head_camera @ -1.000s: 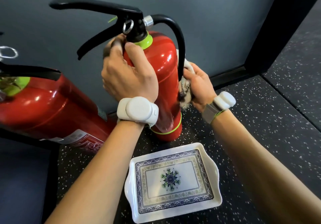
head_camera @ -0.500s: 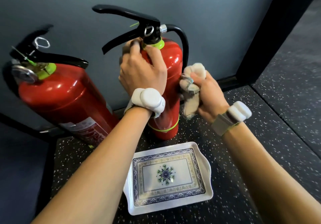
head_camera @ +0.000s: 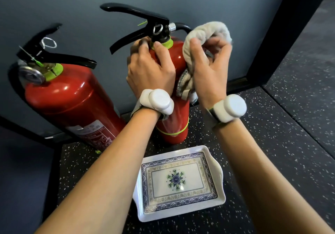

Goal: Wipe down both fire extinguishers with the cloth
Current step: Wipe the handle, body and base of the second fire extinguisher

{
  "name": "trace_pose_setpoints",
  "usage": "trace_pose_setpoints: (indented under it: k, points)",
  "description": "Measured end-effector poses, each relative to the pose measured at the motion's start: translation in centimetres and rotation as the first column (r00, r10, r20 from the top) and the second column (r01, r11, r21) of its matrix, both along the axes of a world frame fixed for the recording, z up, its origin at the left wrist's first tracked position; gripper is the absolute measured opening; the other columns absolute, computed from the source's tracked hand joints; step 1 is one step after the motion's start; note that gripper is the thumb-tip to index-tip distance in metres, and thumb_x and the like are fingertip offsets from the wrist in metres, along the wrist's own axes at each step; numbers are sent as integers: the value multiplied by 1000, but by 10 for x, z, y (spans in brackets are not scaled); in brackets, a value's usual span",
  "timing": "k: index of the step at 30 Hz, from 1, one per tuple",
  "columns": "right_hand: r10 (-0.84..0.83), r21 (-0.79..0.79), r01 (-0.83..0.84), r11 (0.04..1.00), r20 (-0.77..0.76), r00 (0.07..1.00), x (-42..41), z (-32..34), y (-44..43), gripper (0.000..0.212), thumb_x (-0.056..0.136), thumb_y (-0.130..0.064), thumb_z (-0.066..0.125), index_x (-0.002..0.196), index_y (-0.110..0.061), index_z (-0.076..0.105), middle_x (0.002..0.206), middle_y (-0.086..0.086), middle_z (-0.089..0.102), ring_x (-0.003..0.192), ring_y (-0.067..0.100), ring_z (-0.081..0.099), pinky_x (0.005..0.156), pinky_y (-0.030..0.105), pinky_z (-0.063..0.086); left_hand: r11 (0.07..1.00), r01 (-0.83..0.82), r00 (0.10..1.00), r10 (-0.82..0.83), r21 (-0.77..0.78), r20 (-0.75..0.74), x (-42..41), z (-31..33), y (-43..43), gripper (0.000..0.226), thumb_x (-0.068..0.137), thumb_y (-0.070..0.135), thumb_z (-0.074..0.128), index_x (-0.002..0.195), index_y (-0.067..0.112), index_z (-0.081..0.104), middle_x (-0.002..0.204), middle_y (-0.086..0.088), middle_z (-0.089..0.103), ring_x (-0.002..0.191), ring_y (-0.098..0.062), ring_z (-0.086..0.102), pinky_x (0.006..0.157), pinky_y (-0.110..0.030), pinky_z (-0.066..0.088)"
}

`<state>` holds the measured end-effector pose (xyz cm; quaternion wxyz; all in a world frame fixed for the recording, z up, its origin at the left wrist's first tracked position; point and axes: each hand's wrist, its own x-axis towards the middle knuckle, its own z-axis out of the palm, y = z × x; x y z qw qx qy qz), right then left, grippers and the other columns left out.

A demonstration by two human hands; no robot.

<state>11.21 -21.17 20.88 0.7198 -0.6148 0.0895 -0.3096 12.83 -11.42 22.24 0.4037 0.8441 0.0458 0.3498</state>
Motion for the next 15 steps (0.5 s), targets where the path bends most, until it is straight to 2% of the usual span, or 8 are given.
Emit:
trace_pose_setpoints:
  k: [2,4,5,6,8,11,13,15]
  points:
    - [-74,-47,77,996,70,995,5,1,-1,32,98,-18,67,125,-15,50,114,-7,64,104,0,64,104,27,51,1000,-4,1000,4,-7,9,0,-1,-1,47,97,42,38,121,17,69,112,-10,71,106,-32,65,83,-37,47]
    - [-115,-115,127,985,106,988,5,-7,0,27,101,-11,57,128,-16,55,115,-11,65,106,-2,64,104,26,50,1000,-13,999,13,-12,33,2,-2,-2,51,95,44,34,122,18,70,112,-8,72,106,-30,66,82,-36,47]
    - [-129,-129,139,982,89,988,4,-18,1,27,102,-7,52,126,-19,58,112,-14,65,100,-6,63,98,23,50,1000,-18,998,19,-10,54,3,-4,-2,55,94,46,31,122,19,70,113,-6,72,106,-28,66,83,-35,48]
    - [-138,-138,142,980,40,990,2,-30,5,30,101,-5,48,122,-23,60,106,-17,66,90,-8,61,90,20,50,1000,-24,997,25,-13,70,3,-4,-1,59,92,48,29,123,20,70,115,-3,73,106,-26,66,83,-34,48]
    - [-147,-159,123,980,-153,977,0,-65,8,34,98,-4,46,116,-25,65,95,-17,66,75,-6,58,77,23,46,999,-31,996,33,-14,89,5,-4,-2,61,89,49,27,122,21,70,117,0,72,107,-24,66,83,-34,48]
    - [-97,-168,25,986,-437,894,-7,-114,2,38,97,-6,45,117,-29,67,97,-12,68,76,8,59,77,28,43,999,-38,994,40,-17,103,7,-6,-3,61,89,48,26,120,22,72,116,1,73,105,-24,67,83,-34,49]
    - [-61,-154,-15,988,-477,877,-10,-121,-2,37,98,-8,45,115,-32,68,103,-12,70,88,15,63,85,32,48,999,-38,994,39,-13,102,7,-8,-4,61,89,48,27,120,21,72,114,1,73,103,-24,67,82,-34,50]
    - [-43,-91,8,996,-393,919,-7,-107,-1,26,102,-15,49,109,-29,70,109,-10,72,100,12,66,95,32,50,999,-45,995,45,-9,93,9,-11,-4,59,90,47,28,118,21,72,112,2,73,101,-23,68,80,-34,51]
